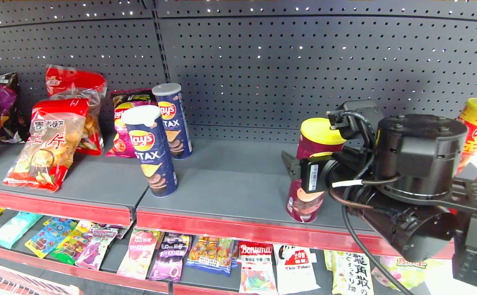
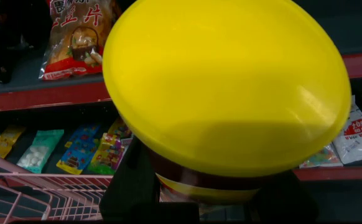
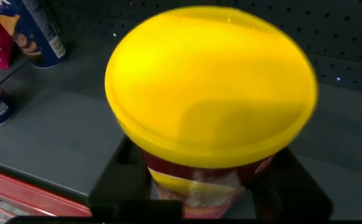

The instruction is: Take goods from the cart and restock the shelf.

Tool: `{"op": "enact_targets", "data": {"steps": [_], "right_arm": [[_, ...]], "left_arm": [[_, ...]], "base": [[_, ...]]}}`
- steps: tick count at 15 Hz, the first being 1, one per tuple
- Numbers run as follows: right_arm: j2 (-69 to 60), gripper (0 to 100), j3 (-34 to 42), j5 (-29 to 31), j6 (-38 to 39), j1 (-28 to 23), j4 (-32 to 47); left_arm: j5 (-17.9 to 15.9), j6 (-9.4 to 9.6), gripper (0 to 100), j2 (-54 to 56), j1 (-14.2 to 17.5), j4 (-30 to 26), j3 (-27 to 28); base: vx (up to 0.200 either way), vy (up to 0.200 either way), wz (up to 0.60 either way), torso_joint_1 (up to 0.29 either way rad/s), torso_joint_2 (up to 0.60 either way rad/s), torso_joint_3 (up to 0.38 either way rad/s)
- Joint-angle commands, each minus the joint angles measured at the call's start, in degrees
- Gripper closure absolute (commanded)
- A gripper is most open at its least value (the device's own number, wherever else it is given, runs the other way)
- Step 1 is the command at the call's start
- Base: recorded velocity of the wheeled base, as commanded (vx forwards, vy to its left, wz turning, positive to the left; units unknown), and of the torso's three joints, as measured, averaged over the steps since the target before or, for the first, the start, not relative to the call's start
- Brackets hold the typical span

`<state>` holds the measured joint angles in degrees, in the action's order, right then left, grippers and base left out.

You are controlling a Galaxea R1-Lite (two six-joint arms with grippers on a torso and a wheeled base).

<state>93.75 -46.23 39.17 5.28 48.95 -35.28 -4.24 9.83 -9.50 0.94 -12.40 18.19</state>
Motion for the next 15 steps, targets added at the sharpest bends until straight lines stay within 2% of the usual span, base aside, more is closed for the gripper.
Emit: {"op": "enact_targets", "data": {"steps": [1, 6, 11, 13, 15], "right_arm": [[-1.1, 0, 0.4, 0.0, 0.1, 0.0, -0.1], [-8.0, 0, 7.3, -0.5, 0.0, 0.4, -0.1], [-13.4, 0, 11.0, -1.2, 0.4, 8.2, -0.1], [-19.4, 0, 18.2, -3.7, -0.5, 7.7, -0.1], [-25.9, 0, 23.4, -6.6, -4.7, 5.2, -0.1]], "left_arm": [[0.0, 0.02, 100, 0.0, 0.0, 0.0, 0.1], [0.0, 0.02, 100, 0.0, 0.0, 0.0, 0.0], [0.8, 0.02, 100, 0.0, 0.0, 0.0, 0.0], [0.8, 0.02, 100, 0.0, 0.0, 0.1, 0.2], [0.8, 0.02, 100, 0.0, 0.0, 0.2, 0.3]], "base": [[0.0, 0.0, 0.0, 0.0, 0.0, 0.0], [0.0, 0.0, 0.0, 0.0, 0.0, 0.0], [0.0, 0.0, 0.0, 0.0, 0.0, 0.0], [0.0, 0.0, 0.0, 0.0, 0.0, 0.0], [0.0, 0.0, 0.0, 0.0, 0.0, 0.0]]}}
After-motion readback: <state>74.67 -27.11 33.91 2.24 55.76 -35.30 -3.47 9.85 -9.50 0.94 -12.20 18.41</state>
